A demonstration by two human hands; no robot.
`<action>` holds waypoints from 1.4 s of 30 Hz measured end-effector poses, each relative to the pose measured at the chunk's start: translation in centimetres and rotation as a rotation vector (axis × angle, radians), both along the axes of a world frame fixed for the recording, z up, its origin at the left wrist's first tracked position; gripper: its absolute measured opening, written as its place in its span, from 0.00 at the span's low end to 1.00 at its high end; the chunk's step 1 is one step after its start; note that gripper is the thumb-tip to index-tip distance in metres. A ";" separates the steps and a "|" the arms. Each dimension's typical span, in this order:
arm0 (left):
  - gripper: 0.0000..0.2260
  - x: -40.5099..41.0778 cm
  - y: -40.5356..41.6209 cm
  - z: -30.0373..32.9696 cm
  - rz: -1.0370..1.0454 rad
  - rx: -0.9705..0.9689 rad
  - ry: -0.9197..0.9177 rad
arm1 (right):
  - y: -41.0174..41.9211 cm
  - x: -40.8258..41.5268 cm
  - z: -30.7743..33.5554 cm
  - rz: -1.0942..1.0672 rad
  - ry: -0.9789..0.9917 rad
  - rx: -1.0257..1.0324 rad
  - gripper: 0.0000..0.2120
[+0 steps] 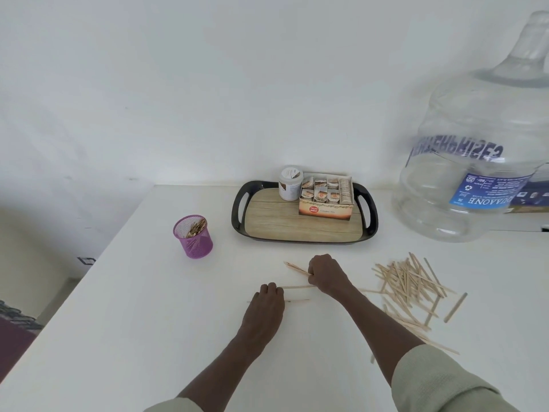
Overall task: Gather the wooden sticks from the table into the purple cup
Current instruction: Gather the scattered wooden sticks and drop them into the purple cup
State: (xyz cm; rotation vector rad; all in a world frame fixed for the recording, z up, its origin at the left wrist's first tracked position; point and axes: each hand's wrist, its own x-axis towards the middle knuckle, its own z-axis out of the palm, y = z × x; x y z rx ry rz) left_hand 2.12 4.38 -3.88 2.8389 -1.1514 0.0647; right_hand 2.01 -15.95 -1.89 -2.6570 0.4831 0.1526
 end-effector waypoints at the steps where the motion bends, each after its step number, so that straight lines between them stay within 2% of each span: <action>1: 0.15 -0.1 0.0 0.1 -0.015 0.014 0.004 | -0.2 -0.2 0.1 -0.016 0.003 0.040 0.12; 3: 0.10 0.1 0.1 0.0 -0.016 0.006 0.055 | -0.6 -0.5 0.3 -0.043 0.002 0.102 0.09; 6: 0.08 1.1 0.3 -0.5 0.096 -0.159 0.238 | -1.4 -0.7 0.7 -0.082 -0.031 0.165 0.03; 9: 0.12 1.9 -0.4 0.0 0.259 -0.399 0.478 | -2.2 -0.7 2.0 -0.108 -0.086 0.204 0.05; 14: 0.13 2.1 -3.7 2.6 0.691 -0.893 1.114 | -2.4 -0.7 4.9 -0.075 -0.133 0.259 0.06; 17: 0.15 1.9 -6.3 4.2 0.830 -1.124 1.278 | -1.7 -0.8 6.0 -0.078 -0.172 0.356 0.04; 19: 0.14 1.7 -7.7 5.2 0.840 -1.214 1.342 | -1.0 -0.9 6.5 -0.089 -0.196 0.433 0.03; 21: 0.13 1.6 -8.9 5.9 0.790 -1.267 1.388 | -0.3 -1.2 6.7 -0.113 -0.206 0.509 0.03; 25: 0.26 1.6 -10.4 6.6 0.668 -1.261 1.431 | 0.2 -1.7 6.5 -0.208 -0.248 0.550 0.04; 30: 0.20 1.4 -11.2 6.5 0.629 -1.245 1.421 | 1.0 -2.4 6.7 -0.241 -0.299 0.410 0.09; 32: 0.19 1.4 -11.4 6.5 0.623 -1.261 1.409 | 1.5 -2.6 6.5 -0.267 -0.369 0.381 0.07; 36: 0.18 2.0 -11.6 6.1 0.692 -1.290 1.316 | 1.6 -3.0 6.2 -0.237 -0.441 0.463 0.10; 38: 0.18 2.5 -11.4 5.9 0.737 -1.323 1.244 | 1.4 -3.3 6.1 -0.233 -0.470 0.520 0.07; 40: 0.15 2.1 -11.1 7.0 0.768 -1.423 1.227 | 1.0 -3.6 5.5 -0.354 -0.523 0.543 0.04; 42: 0.14 1.8 -11.1 8.0 0.758 -1.495 1.231 | 0.8 -3.7 4.7 -0.542 -0.508 0.653 0.08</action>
